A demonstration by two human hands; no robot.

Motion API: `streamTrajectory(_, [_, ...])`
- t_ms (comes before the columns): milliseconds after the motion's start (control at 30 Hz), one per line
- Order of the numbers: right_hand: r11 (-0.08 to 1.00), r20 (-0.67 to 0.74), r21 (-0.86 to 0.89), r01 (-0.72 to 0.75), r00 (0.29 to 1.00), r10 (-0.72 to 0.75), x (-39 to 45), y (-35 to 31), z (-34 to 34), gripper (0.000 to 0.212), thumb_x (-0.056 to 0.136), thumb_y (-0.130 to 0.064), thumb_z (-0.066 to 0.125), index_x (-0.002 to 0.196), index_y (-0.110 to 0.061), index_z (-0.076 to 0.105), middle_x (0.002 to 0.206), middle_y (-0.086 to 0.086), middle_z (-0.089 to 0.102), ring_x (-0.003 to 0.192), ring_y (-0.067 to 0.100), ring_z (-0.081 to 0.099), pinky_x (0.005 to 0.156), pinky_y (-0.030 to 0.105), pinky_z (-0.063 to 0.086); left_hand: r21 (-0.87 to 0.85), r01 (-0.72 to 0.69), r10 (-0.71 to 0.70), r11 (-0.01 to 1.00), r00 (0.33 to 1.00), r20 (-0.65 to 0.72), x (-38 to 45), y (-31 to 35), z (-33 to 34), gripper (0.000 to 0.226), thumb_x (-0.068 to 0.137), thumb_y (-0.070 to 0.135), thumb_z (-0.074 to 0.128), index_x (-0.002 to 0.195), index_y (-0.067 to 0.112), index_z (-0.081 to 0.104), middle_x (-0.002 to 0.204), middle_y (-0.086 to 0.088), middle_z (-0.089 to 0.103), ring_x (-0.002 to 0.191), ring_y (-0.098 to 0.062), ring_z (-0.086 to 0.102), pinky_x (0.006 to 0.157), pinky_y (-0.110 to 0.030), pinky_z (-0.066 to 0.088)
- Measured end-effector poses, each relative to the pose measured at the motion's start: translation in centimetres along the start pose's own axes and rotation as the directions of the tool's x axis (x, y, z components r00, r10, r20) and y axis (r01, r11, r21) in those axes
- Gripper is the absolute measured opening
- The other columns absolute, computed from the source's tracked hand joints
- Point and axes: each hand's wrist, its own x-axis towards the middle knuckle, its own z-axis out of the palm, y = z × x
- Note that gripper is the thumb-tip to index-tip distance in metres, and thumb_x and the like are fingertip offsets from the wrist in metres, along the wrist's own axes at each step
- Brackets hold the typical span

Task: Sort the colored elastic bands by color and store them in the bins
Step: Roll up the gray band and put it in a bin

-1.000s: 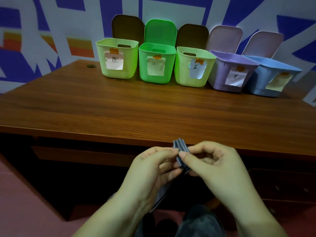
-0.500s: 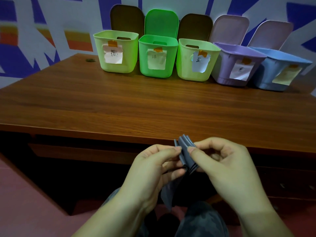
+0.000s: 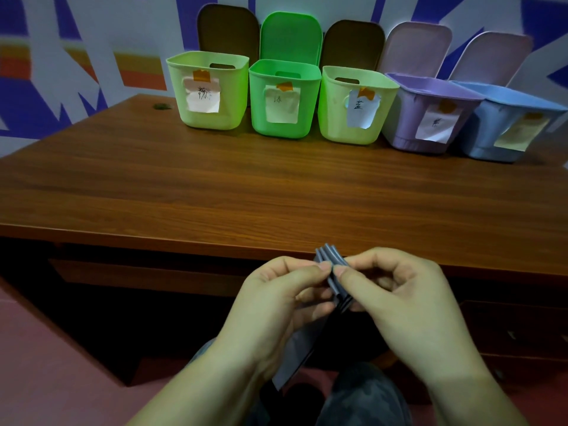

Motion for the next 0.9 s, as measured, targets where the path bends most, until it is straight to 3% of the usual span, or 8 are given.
streamTrajectory(267, [0.967, 0.156, 0.183, -0.18, 0.976, 0.152, 0.29, -0.15, -0.44, 0.014, 0.079, -0.014, 0.067, 0.07, -0.02, 0.077, 0.08, 0.002, 0.075, 0.073, 0.015, 0.071, 0.061, 0.026, 0.055, 0.021, 0.018, -0.018, 1.0, 1.0, 0.015, 0.37, -0.24, -0.49, 0.026, 0.052, 0.023, 0.072, 0.071, 0.009, 0.063, 0.062, -0.004, 0.065, 0.05, -0.005, 0.057, 0.048, -0.017, 0.051])
streamTrajectory(433, [0.953, 0.111, 0.221, -0.207, 0.976, 0.186, 0.61, 0.12, -0.73, 0.016, 0.079, -0.012, 0.066, 0.069, -0.018, 0.077, 0.076, 0.005, 0.074, 0.069, 0.015, 0.07, 0.057, 0.023, 0.054, 0.034, 0.019, -0.02, 0.999, 0.999, 0.035, 0.61, 0.29, -0.34, 0.017, 0.061, 0.017, 0.069, 0.073, 0.006, 0.066, 0.062, -0.007, 0.065, 0.05, -0.007, 0.059, 0.048, -0.017, 0.051])
streamTrajectory(533, [0.98, 0.003, 0.138, -0.146, 0.989, 0.147, 0.45, 0.36, -0.75, 0.012, 0.077, -0.018, 0.07, 0.068, -0.024, 0.076, 0.073, -0.001, 0.074, 0.069, 0.012, 0.069, 0.056, 0.026, 0.053, 0.029, 0.013, -0.014, 1.0, 1.0, 0.02, 0.64, 0.21, -0.41, 0.007, 0.076, 0.007, 0.065, 0.069, 0.006, 0.062, 0.055, -0.004, 0.061, 0.047, -0.007, 0.058, 0.048, -0.017, 0.051])
streamTrajectory(633, [0.998, -0.11, 0.022, -0.066, 0.992, 0.068, 0.32, 0.11, -0.88, 0.014, 0.076, -0.019, 0.072, 0.067, -0.031, 0.075, 0.067, -0.006, 0.072, 0.058, 0.006, 0.065, 0.056, 0.029, 0.055, 0.026, -0.006, 0.006, 1.0, 1.0, 0.005, 0.47, 0.26, -0.46, 0.009, 0.07, 0.009, 0.068, 0.067, 0.007, 0.06, 0.054, -0.004, 0.06, 0.046, -0.007, 0.057, 0.049, -0.017, 0.052])
streamTrajectory(767, [1.0, -0.049, 0.009, -0.025, 0.998, 0.025, 0.02, -0.36, -0.47, 0.014, 0.076, -0.016, 0.073, 0.065, -0.025, 0.074, 0.066, -0.009, 0.072, 0.055, 0.0, 0.064, 0.052, 0.016, 0.051, 0.048, -0.035, 0.034, 0.998, 0.999, 0.02, 0.26, 0.34, -0.41, 0.018, 0.055, 0.018, 0.068, 0.067, 0.007, 0.06, 0.054, -0.005, 0.061, 0.046, -0.007, 0.058, 0.051, -0.017, 0.052])
streamTrajectory(900, [1.0, -0.003, -0.007, -0.016, 1.0, 0.015, -0.18, -0.13, -0.27, 0.013, 0.077, -0.017, 0.072, 0.066, -0.024, 0.075, 0.07, -0.01, 0.073, 0.062, 0.002, 0.067, 0.056, 0.016, 0.052, 0.045, -0.039, 0.038, 0.998, 0.999, 0.028, 0.03, 0.32, -0.1, 0.007, 0.055, 0.018, 0.068, 0.052, 0.013, 0.063, 0.054, -0.006, 0.063, 0.048, -0.008, 0.06, 0.05, -0.017, 0.053])
